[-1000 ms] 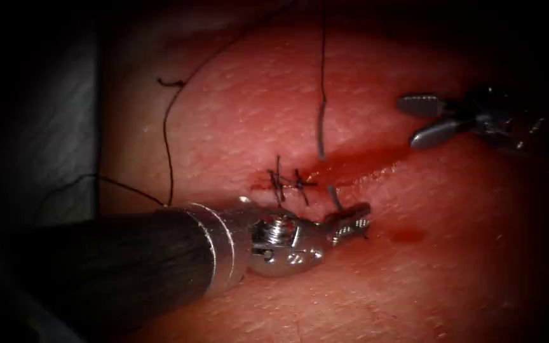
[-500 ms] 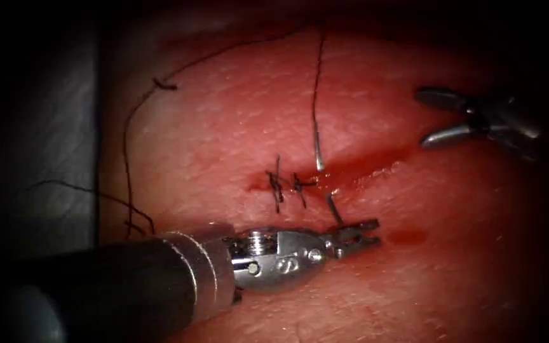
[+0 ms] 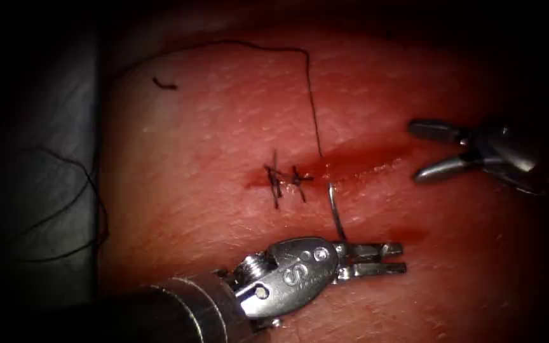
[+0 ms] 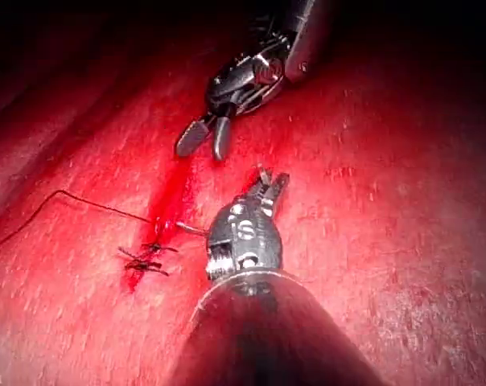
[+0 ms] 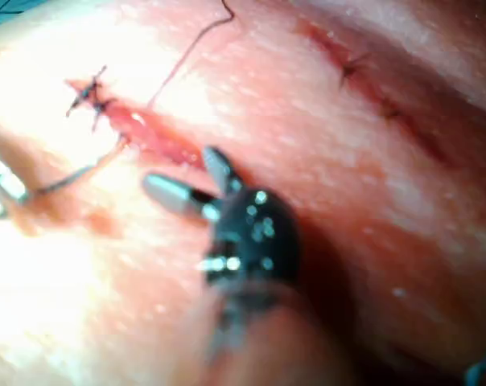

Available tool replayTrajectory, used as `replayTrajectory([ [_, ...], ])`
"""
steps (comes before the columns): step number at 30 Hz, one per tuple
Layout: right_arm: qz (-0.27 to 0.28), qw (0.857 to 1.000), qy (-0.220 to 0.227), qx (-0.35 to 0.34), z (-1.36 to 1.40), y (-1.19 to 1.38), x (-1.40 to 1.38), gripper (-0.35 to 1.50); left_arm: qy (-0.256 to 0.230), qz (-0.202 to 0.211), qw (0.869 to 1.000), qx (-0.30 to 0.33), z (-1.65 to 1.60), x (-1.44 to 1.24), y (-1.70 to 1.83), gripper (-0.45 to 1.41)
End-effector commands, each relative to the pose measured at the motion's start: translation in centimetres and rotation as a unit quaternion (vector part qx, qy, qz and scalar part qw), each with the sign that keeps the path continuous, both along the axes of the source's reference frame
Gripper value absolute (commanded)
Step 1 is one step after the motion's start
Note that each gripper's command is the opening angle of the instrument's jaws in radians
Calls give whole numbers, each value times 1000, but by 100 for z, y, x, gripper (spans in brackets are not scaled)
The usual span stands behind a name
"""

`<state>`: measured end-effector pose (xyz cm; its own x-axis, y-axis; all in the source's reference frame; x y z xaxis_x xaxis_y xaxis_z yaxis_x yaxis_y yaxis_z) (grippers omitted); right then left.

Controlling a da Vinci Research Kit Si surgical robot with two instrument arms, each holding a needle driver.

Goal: Wound Closure

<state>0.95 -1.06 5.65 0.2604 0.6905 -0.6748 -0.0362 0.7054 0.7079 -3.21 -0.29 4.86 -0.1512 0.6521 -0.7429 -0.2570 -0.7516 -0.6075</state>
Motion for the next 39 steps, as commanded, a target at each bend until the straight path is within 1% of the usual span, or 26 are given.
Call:
replayTrajectory([
  [1,0,999,-1,32,5,-14,9,66,-4,1,1000,8,4,-5,-4,-45],
  [2,-2,998,0,59,5,-15,10,47,-5,3,1000,12,2,-5,-5,-45],
  [3,-4,997,3,71,5,-16,10,37,-7,3,1000,11,0,-6,-7,-45],
  [4,-5,996,3,86,5,-17,12,34,-10,6,1000,11,-3,-6,-8,-45],
  [5,-5,994,1,109,5,-18,13,37,-11,7,1000,11,-6,-7,-9,-45],
  [6,-3,992,-1,123,5,-18,15,46,-13,8,1000,14,-9,-8,-10,-45],
  [7,0,990,-3,138,5,-18,18,64,-14,11,1000,6,-12,-9,-10,-45],
  [9,5,987,-8,161,5,-18,24,84,-15,22,999,-27,-19,-10,-11,-45],
  [11,10,983,-13,183,4,-19,29,94,-11,36,997,-71,-26,-11,-10,-45],
  [13,12,979,-16,203,4,-19,32,99,9,40,992,-121,-34,-12,-8,-45],
  [15,13,973,-18,230,2,-20,34,101,17,48,986,-158,-40,-12,-6,-45],
  [17,10,969,-17,245,1,-21,35,99,34,59,976,-208,-46,-11,-2,-45],
  [19,5,965,-16,260,-2,-23,34,93,59,60,967,-241,-49,-10,2,-45],
  [20,1,965,-13,260,-3,-23,34,93,75,63,960,-263,-49,-9,5,-45],
  [22,-7,964,-11,266,-5,-23,34,93,97,65,951,-287,-48,-7,9,-45],
  [24,-12,964,-4,267,-7,-22,33,67,116,70,941,-311,-45,-4,17,-45],
  [29,-15,963,-1,270,-12,-18,29,67,160,76,919,-352,-34,6,43,-45],
  [32,-14,962,0,271,-13,-16,28,69,170,72,913,-364,-33,12,58,-45],
  [33,-13,962,0,272,-14,-15,27,69,175,70,909,-372,-33,15,64,-45],
  [36,-11,962,2,273,-15,-11,27,76,182,59,906,-379,-36,18,75,-45],
  [39,0,961,-2,275,-17,-3,26,76,177,60,904,-384,-34,16,71,-45],
])
